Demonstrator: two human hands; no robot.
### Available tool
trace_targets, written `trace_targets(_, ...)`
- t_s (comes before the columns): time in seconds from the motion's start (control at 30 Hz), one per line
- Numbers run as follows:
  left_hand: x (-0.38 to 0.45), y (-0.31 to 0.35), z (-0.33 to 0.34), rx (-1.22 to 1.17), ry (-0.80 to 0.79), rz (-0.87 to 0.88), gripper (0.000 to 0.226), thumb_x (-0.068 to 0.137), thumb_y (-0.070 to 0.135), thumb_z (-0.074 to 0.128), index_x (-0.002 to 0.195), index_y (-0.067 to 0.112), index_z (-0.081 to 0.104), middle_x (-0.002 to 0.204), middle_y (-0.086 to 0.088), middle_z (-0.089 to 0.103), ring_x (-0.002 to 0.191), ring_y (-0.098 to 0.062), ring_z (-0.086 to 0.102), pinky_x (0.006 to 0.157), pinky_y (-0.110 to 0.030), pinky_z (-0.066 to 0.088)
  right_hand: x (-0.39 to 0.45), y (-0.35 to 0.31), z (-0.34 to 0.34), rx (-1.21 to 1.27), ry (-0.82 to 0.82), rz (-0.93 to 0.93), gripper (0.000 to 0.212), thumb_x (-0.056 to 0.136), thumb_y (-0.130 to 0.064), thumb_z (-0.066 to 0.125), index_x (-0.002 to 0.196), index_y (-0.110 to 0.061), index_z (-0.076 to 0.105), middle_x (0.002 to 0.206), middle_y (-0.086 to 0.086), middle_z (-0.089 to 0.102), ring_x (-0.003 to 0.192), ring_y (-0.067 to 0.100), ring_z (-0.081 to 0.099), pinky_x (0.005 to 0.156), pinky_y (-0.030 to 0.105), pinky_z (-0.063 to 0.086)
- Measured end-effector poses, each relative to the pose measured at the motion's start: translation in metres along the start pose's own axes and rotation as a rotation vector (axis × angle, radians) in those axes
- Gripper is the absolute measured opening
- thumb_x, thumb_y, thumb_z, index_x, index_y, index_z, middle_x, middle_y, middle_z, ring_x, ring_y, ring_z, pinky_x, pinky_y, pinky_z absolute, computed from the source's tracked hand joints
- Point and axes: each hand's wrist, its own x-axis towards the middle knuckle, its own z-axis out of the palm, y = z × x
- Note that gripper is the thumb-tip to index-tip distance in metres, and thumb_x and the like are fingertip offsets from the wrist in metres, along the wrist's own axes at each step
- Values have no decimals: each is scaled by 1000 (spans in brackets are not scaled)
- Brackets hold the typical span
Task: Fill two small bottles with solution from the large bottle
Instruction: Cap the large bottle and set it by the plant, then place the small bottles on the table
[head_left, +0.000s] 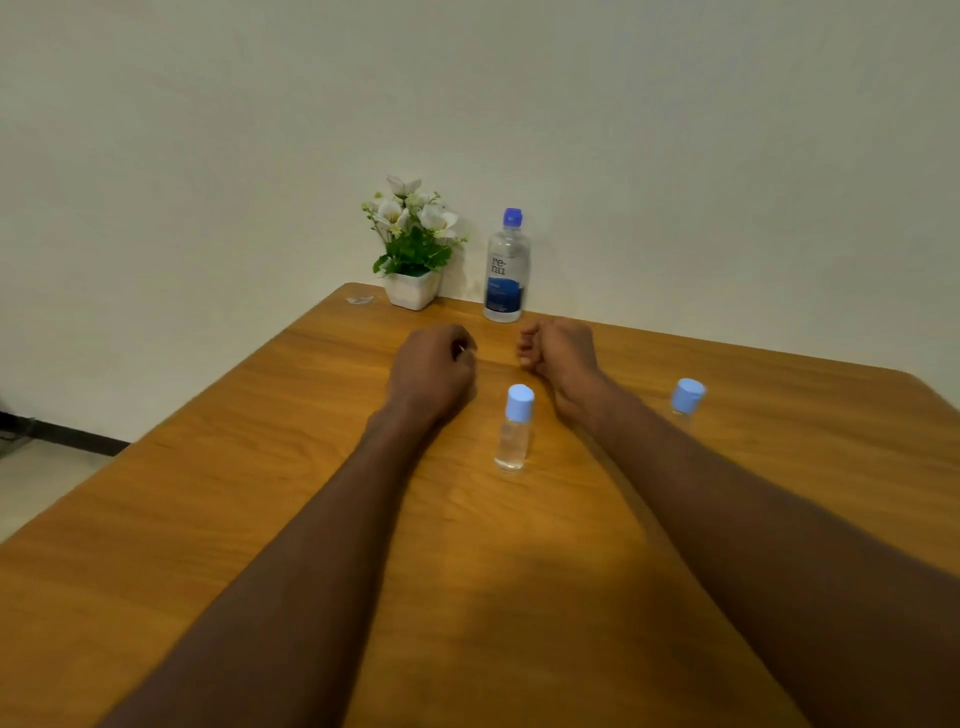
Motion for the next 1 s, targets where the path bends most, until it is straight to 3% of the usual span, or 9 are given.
trace_targets(0.1, -21, 3, -8, -81, -38, -47, 17, 98, 17, 66, 113, 17, 73, 105, 4, 73, 97, -10, 65, 85, -26, 53, -53, 6, -22, 32, -40, -20, 36, 93, 7, 39, 98, -8, 72, 92, 10, 73, 82, 19, 67, 68, 30, 54)
trace_targets(0.2, -52, 15, -14, -117, -45, -79, 18, 100, 18, 63, 115, 17, 73, 106, 5, 72, 98, -10, 64, 81, -22, 48, -100, 19, -45, 7, -82, -86, 36, 90, 10, 48, 104, -14, 72, 98, 6, 74, 89, 17, 67, 70, 28, 53)
trace_targets(0.3, -86, 25, -20, -129, -47, -85, 17, 101, 21, 60, 111, 21, 74, 101, 9, 71, 91, -5, 63, 74, -17, 44, -135, 28, -54, -63, -129, -169, 38, 90, 4, 59, 119, -18, 71, 110, -2, 72, 99, 11, 67, 78, 22, 55)
trace_targets(0.4, -102, 31, -22, -78, -88, -61, 14, 98, 25, 64, 109, 26, 72, 97, 11, 71, 87, -4, 64, 72, -24, 49, -148, 33, -56, -136, -172, -261, 45, 88, -3, 66, 130, -19, 67, 118, -8, 71, 107, 9, 67, 88, 24, 59)
trace_targets(0.5, -100, 39, -25, -33, -123, -64, 10, 96, 31, 68, 105, 27, 69, 98, 11, 67, 87, -5, 61, 69, -24, 48, -149, 28, -57, -137, -209, -286, 51, 85, -14, 78, 133, -24, 64, 116, -8, 71, 107, 10, 68, 86, 28, 62)
trace_targets(0.6, -100, 45, -26, 16, -130, -48, 15, 94, 35, 68, 106, 25, 68, 103, 8, 66, 89, -7, 60, 73, -31, 54, -148, 26, -58, -225, -211, -310, 56, 79, -30, 89, 130, -25, 65, 113, -9, 70, 101, 7, 68, 82, 25, 60)
trace_targets(0.73, -106, 52, -26, 112, -145, 13, 21, 98, 34, 64, 114, 20, 65, 110, 4, 62, 93, -13, 58, 74, -29, 47, -149, 26, -59, -264, -168, -343, 38, 79, -32, 89, 113, -23, 74, 102, -9, 75, 95, 5, 70, 85, 30, 60)
trace_targets(0.93, -115, 63, -29, 149, -171, 73, 22, 102, 33, 60, 116, 19, 67, 111, 1, 65, 94, -12, 58, 82, -34, 54, -152, 24, -66, -37, -152, -221, 32, 81, -28, 87, 110, -21, 77, 99, -6, 80, 95, 10, 75, 89, 40, 63)
trace_targets(1.0, -122, 74, -30, 58, -125, 71, 22, 104, 31, 56, 115, 17, 70, 107, 0, 69, 93, -12, 61, 83, -38, 56, -161, 19, -71, 60, -97, -196, 29, 84, -29, 86, 109, -18, 77, 97, -3, 80, 92, 15, 76, 77, 34, 63)
